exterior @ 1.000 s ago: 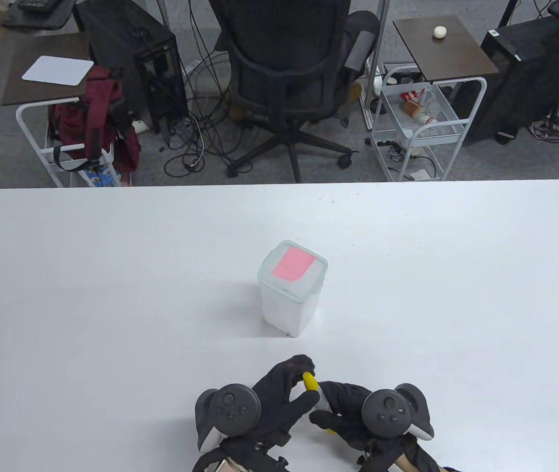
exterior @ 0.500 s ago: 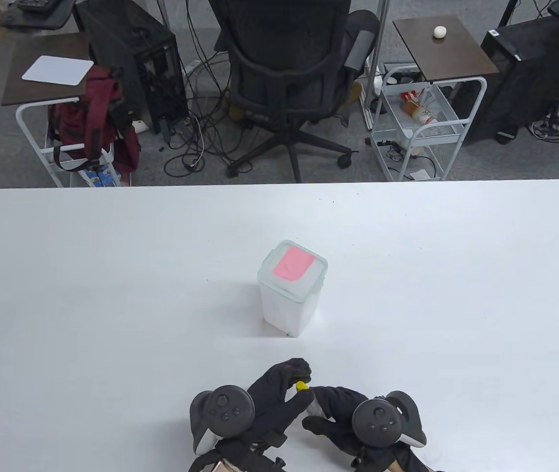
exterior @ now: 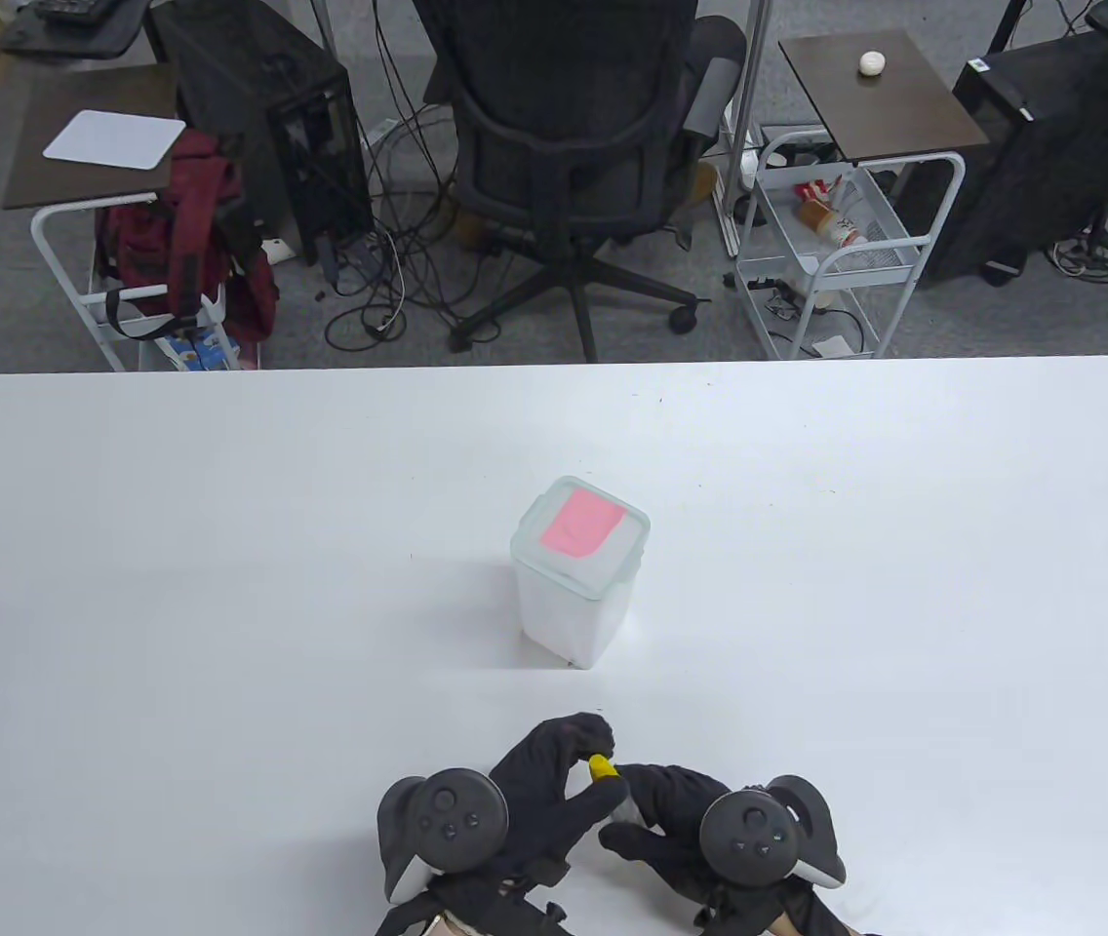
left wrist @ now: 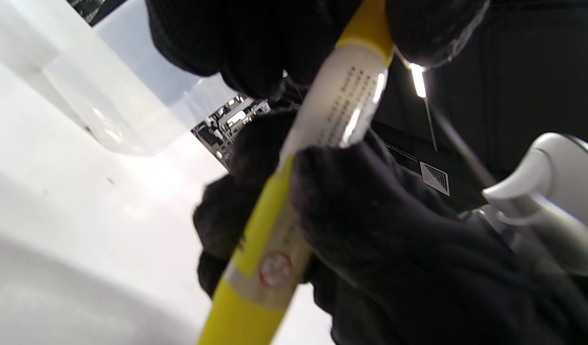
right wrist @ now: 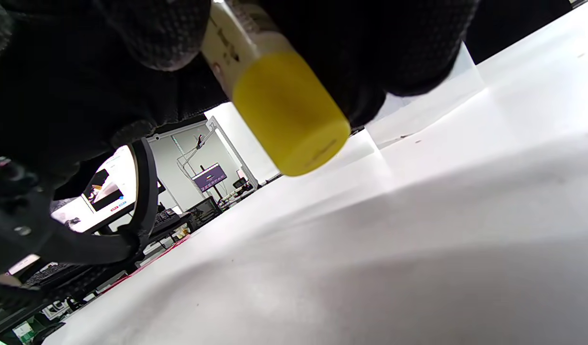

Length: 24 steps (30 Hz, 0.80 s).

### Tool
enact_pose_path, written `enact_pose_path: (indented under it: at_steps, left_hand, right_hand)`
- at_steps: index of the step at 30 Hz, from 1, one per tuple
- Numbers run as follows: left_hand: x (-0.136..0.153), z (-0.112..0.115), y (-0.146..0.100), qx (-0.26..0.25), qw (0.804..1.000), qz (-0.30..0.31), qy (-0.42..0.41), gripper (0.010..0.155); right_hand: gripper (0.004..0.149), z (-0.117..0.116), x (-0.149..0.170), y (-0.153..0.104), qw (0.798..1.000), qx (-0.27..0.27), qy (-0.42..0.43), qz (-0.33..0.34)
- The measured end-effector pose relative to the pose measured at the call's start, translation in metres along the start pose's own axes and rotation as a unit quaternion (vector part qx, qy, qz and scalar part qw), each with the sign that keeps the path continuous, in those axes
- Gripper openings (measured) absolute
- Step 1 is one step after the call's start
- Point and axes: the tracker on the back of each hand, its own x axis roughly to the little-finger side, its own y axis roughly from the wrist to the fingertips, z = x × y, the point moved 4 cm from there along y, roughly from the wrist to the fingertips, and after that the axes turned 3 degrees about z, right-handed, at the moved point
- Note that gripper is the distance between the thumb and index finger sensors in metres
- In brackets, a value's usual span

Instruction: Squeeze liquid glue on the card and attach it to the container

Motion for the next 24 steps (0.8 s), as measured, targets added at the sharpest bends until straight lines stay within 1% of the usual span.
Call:
enact_pose_path:
  at_steps: [3, 5, 6, 7, 8, 9, 10, 11, 12, 13, 17, 22, 24]
  left_hand:
    - [-0.003, -0.002, 0.001, 0.009, 1.0, 0.013, -0.014, 0.052]
    - [-0.004, 0.001, 0.002, 0.034, 0.998, 0.028, -0.036, 0.051]
    - [-0.004, 0.003, 0.003, 0.042, 0.998, 0.025, -0.049, 0.052]
    - [-0.003, 0.004, 0.002, 0.042, 0.997, 0.02, -0.056, 0.053]
    - [-0.001, 0.006, 0.002, 0.037, 0.998, 0.009, -0.058, 0.06]
    - [0.001, 0.008, 0.001, 0.031, 0.998, 0.001, -0.05, 0.069]
    - [0.003, 0.007, 0.001, 0.024, 0.999, -0.008, -0.037, 0.069]
    - [0.004, 0.006, 0.001, 0.014, 1.0, -0.011, -0.026, 0.062]
    - [0.003, 0.006, 0.002, 0.017, 1.0, -0.003, -0.024, 0.058]
    - [0.001, 0.005, 0.002, 0.018, 1.0, 0.003, -0.023, 0.056]
    - [-0.006, 0.007, 0.004, 0.044, 0.998, 0.034, -0.011, 0.054]
    - [-0.009, 0.01, 0.006, 0.077, 0.995, 0.053, -0.037, 0.054]
    - [-0.006, 0.01, 0.005, 0.073, 0.995, 0.05, -0.04, 0.054]
  right_hand:
    - [0.054, 0.001, 0.001, 0.0, 1.0, 0.003, 0.007, -0.004]
    - [0.053, 0.0, 0.004, 0.0, 1.0, 0.0, 0.019, -0.008]
    - [0.053, 0.0, 0.005, 0.0, 1.0, -0.001, 0.023, -0.009]
    - [0.054, 0.0, 0.005, 0.0, 1.0, 0.0, 0.023, -0.01]
    - [0.054, 0.002, 0.005, -0.001, 1.0, 0.004, 0.026, -0.01]
    - [0.054, 0.003, 0.004, -0.001, 1.0, 0.006, 0.023, -0.009]
    - [0.054, 0.003, 0.003, -0.001, 1.0, 0.006, 0.016, -0.006]
    - [0.054, 0.004, 0.002, -0.001, 1.0, 0.008, 0.007, -0.006]
    - [0.054, 0.004, 0.003, -0.001, 1.0, 0.009, 0.005, -0.007]
    - [0.054, 0.003, 0.003, -0.002, 1.0, 0.007, 0.003, -0.004]
    - [0.053, 0.003, 0.004, -0.002, 1.0, 0.005, 0.01, -0.01]
    - [0.053, 0.003, 0.004, -0.002, 1.0, -0.004, 0.01, -0.002]
    - [0.053, 0.004, 0.004, -0.002, 1.0, -0.001, 0.02, 0.0]
